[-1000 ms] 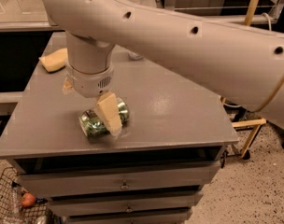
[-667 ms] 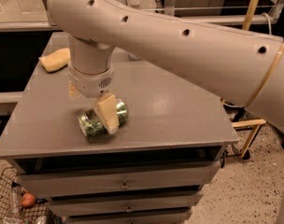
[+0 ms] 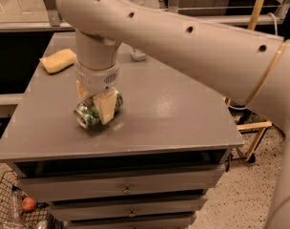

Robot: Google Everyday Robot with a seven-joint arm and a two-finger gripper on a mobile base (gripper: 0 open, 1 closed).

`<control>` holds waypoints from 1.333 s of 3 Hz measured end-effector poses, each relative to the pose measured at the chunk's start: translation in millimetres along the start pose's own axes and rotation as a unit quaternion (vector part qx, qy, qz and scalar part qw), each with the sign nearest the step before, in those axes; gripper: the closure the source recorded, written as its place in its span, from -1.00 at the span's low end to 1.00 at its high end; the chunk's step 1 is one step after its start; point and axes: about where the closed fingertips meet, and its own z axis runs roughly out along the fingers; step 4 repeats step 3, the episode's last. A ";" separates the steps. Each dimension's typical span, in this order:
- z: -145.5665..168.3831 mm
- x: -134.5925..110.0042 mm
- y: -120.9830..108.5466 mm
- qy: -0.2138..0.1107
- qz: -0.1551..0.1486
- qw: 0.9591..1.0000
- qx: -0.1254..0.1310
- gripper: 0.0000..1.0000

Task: Pick green can

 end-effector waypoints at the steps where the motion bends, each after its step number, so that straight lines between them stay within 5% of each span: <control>1: -18.2 4.8 -3.1 -0.002 -0.002 1.000 0.019 0.91; 3: -75.5 10.2 -3.0 -0.013 -0.025 0.997 0.067 1.00; 4: -75.5 10.2 -3.0 -0.013 -0.025 0.997 0.067 1.00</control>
Offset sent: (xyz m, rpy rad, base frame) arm 0.0170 -0.0300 0.0949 0.1445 -0.1049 0.0237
